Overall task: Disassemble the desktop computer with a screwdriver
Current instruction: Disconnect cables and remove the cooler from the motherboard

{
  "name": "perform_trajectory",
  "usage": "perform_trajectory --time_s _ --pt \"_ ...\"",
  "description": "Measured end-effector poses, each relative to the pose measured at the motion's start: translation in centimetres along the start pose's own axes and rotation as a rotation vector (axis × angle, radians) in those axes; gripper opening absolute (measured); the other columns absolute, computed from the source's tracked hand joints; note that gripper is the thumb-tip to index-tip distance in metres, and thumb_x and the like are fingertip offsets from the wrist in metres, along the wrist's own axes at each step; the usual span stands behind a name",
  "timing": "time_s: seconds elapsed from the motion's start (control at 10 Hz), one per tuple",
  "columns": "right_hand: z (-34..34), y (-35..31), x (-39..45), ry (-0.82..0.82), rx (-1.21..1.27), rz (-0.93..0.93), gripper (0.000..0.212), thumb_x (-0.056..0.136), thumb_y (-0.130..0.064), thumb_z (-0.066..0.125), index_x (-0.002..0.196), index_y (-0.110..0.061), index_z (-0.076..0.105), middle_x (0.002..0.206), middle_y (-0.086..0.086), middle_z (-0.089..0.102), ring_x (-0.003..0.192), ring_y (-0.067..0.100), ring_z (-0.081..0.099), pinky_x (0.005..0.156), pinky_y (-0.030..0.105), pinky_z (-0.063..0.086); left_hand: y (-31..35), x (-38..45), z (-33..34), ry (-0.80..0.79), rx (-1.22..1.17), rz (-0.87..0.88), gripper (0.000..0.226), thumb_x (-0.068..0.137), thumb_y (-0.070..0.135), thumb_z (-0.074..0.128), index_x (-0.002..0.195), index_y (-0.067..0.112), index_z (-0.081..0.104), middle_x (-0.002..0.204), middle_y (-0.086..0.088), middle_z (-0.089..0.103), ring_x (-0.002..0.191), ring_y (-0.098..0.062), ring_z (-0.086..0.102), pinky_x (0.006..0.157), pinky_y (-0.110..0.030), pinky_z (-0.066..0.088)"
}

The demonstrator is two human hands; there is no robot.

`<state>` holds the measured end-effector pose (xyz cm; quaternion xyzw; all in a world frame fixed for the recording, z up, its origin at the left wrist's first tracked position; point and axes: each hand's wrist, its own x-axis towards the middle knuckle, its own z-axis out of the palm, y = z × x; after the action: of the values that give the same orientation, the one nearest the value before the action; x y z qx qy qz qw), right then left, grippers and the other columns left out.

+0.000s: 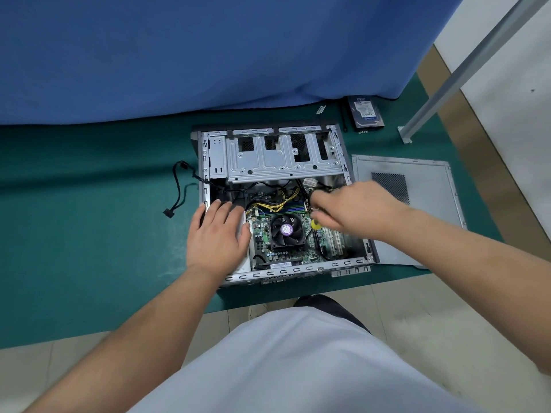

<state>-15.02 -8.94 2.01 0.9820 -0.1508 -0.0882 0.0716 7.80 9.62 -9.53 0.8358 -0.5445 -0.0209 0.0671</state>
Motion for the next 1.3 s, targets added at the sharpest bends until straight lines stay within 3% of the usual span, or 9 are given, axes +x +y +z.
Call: perform_trajectory --time_s 0.1,0.3,0.5,0.6,0.8,0.9,1.0,1.2,1.3 --pt "-0.3 0.5 -0.3 -0.088 0.131 -0.141 0.035 0.097 -0.049 0.039 0.117 -0.022 0.050 0.088 -0.003 0.059 0.085 0.021 0.056 0.068 0.038 0.051 0.1 0.0 0.0 0.007 -0.008 0.003 0.048 0.102 0.048 0.033 0.137 0.027 0.058 0.144 0.002 0.059 0.145 -0.021 0.040 0.124 -0.044 0.016" --pt "0.8 -0.2 -0.7 0.042 0.187 0.220 0.043 0.097 -0.060 0.034 0.111 -0.020 0.042 0.074 -0.004 0.058 0.066 0.024 0.059 0.050 0.032 0.042 0.1 0.0 -0.1 0.009 -0.006 0.004 0.049 0.101 0.049 0.032 0.138 0.027 0.058 0.143 0.002 0.059 0.144 -0.021 0.040 0.124 -0.044 0.016" --pt "1.0 -1.2 -0.8 0.048 0.576 0.453 0.029 0.091 -0.048 0.067 0.105 -0.030 0.049 0.066 -0.005 0.060 0.055 0.014 0.057 0.047 0.027 0.034 0.1 0.0 0.0 0.015 -0.001 0.001 0.050 0.101 0.049 0.032 0.137 0.028 0.058 0.142 0.002 0.060 0.144 -0.021 0.041 0.124 -0.044 0.017" --pt "0.9 -2.4 -1.1 0.127 0.828 0.617 0.031 0.087 -0.054 0.072 0.097 -0.031 0.054 0.069 -0.007 0.063 0.061 0.011 0.060 0.052 0.026 0.047 0.1 0.0 0.0 0.020 -0.012 -0.004 0.049 0.100 0.049 0.032 0.136 0.028 0.059 0.141 0.003 0.061 0.143 -0.021 0.041 0.124 -0.044 0.017" --pt "1.2 -3.1 -1.1 0.076 0.179 0.619 0.052 0.098 -0.075 0.031 0.098 -0.024 0.042 0.053 -0.005 0.038 0.054 0.027 0.046 0.042 0.025 0.029 0.0 0.1 0.2 0.026 -0.013 -0.002 0.049 0.101 0.050 0.032 0.135 0.029 0.059 0.141 0.003 0.061 0.143 -0.020 0.042 0.124 -0.043 0.016" --pt "0.8 -2.5 -0.9 0.031 0.222 0.497 0.043 0.101 -0.061 0.038 0.101 -0.019 0.042 0.057 -0.005 0.040 0.058 0.029 0.049 0.044 0.029 0.033 0.0 0.1 0.2 0.027 -0.014 -0.002 0.049 0.101 0.049 0.032 0.135 0.029 0.059 0.141 0.003 0.061 0.143 -0.020 0.042 0.124 -0.043 0.016" --pt "-0.2 -1.2 -0.6 -0.063 0.327 0.095 0.030 0.091 -0.042 0.049 0.111 -0.021 0.046 0.082 -0.005 0.054 0.080 0.024 0.056 0.063 0.037 0.045 0.1 0.1 0.3 0.028 -0.017 -0.001 0.048 0.101 0.049 0.033 0.135 0.028 0.059 0.140 0.003 0.061 0.143 -0.020 0.042 0.125 -0.043 0.016" --pt "-0.3 -1.9 -0.2 -0.004 -0.006 0.361 0.067 0.095 -0.077 0.017 0.115 -0.021 0.048 0.051 -0.007 0.037 0.047 0.023 0.042 0.042 0.023 0.026 0.0 0.1 0.3 0.034 -0.016 0.001 0.048 0.101 0.049 0.033 0.135 0.028 0.059 0.139 0.003 0.062 0.142 -0.020 0.042 0.124 -0.043 0.017" --pt "0.1 -1.3 -0.1 -0.034 0.025 0.335 0.056 0.099 -0.068 0.025 0.117 -0.020 0.049 0.054 -0.006 0.040 0.050 0.024 0.044 0.041 0.027 0.032 0.0 0.1 0.3 0.038 -0.014 0.002 0.048 0.101 0.049 0.032 0.135 0.028 0.060 0.139 0.003 0.062 0.142 -0.020 0.042 0.124 -0.044 0.017"
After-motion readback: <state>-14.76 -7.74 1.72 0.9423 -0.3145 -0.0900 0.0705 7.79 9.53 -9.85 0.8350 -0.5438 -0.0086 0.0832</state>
